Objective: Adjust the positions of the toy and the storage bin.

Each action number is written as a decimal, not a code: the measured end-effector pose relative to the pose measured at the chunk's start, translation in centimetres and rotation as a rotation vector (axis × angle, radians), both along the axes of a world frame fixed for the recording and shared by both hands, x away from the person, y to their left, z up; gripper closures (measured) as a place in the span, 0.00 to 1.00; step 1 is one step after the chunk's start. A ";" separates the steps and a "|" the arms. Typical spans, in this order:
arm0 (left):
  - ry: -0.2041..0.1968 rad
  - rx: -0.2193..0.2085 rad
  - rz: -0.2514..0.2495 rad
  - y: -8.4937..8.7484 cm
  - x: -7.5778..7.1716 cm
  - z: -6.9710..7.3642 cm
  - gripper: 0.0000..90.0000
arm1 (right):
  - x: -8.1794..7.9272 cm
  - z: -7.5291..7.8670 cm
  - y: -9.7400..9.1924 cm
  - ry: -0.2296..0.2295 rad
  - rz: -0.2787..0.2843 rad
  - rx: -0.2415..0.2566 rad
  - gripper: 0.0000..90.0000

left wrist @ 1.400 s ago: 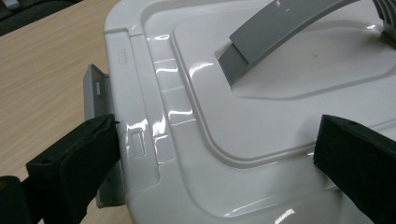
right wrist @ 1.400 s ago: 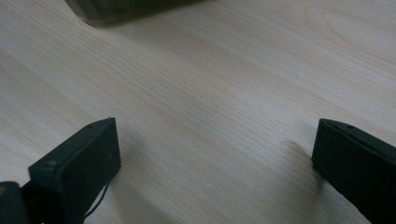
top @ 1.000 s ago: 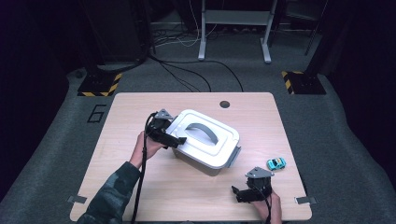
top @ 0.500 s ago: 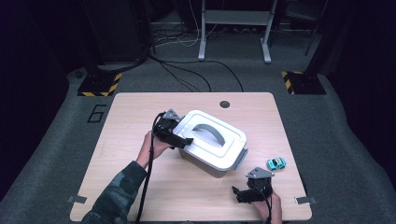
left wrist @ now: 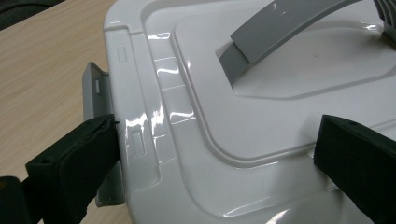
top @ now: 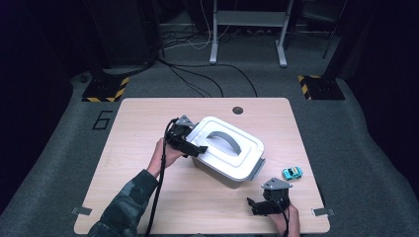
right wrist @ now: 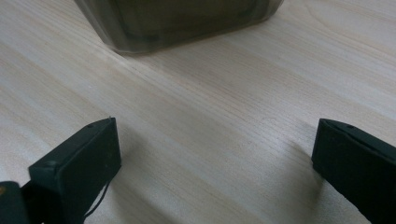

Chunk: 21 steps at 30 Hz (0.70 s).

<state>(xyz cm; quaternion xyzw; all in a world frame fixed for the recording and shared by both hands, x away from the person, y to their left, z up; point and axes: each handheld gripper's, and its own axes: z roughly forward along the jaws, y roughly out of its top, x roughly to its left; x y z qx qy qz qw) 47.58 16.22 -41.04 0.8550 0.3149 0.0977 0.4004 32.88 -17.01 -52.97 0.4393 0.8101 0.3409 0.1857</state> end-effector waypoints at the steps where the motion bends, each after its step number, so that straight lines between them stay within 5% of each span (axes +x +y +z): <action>1: -0.001 0.000 0.000 0.0 0.0 0.0 0.00 | 0.0 0.0 0.0 0.000 0.000 0.000 0.01; 12: -0.013 -0.024 0.001 0.8 -0.8 0.1 0.01 | 0.0 0.0 0.0 0.002 0.003 0.002 0.01; 21: -0.051 -0.040 0.046 4.0 -2.4 0.6 0.00 | 0.0 0.0 0.0 0.003 0.002 0.001 0.01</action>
